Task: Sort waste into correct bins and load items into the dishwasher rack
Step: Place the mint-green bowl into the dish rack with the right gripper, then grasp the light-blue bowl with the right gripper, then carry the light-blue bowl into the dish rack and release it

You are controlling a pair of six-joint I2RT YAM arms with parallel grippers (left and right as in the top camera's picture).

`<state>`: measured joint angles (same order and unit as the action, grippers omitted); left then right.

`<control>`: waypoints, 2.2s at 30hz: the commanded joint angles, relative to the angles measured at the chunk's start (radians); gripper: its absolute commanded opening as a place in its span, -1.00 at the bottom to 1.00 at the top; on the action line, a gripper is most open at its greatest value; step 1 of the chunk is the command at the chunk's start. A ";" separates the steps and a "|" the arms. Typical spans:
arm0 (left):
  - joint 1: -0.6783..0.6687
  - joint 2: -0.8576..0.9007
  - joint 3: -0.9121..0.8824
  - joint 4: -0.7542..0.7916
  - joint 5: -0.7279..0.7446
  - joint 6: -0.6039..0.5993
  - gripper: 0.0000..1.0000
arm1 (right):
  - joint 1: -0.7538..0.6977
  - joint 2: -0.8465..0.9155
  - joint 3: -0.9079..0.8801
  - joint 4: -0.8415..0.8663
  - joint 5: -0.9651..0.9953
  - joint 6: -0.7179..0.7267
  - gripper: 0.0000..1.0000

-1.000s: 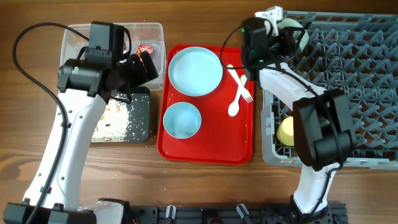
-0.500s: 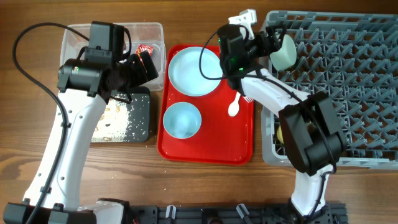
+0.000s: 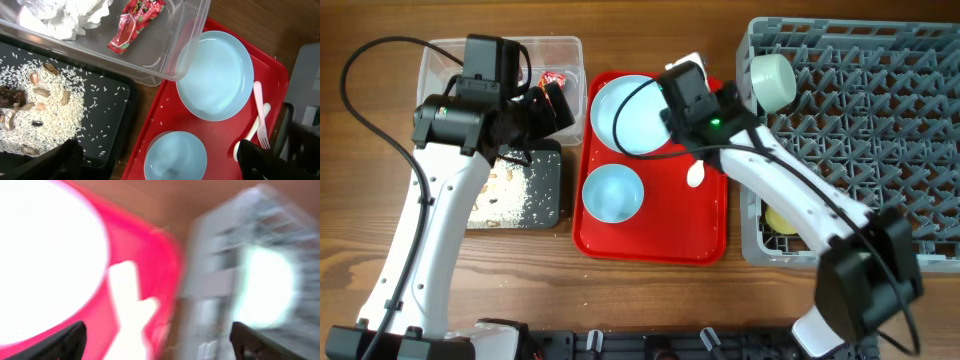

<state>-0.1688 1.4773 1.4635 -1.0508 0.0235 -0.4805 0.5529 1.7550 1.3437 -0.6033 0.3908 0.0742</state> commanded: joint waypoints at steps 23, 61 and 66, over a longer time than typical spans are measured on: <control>0.003 -0.013 0.010 0.002 -0.006 0.001 1.00 | 0.079 0.064 -0.246 0.072 -0.655 0.633 -0.08; 0.003 -0.013 0.010 0.002 -0.006 0.001 1.00 | -0.171 -0.339 -0.111 -0.498 0.861 0.491 -0.91; 0.003 -0.013 0.010 0.002 -0.006 0.001 1.00 | -0.181 -0.165 -0.111 -0.454 0.985 0.324 -0.91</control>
<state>-0.1688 1.4773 1.4635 -1.0508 0.0231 -0.4805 0.3763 1.4948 1.2388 -1.0710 1.2037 0.5575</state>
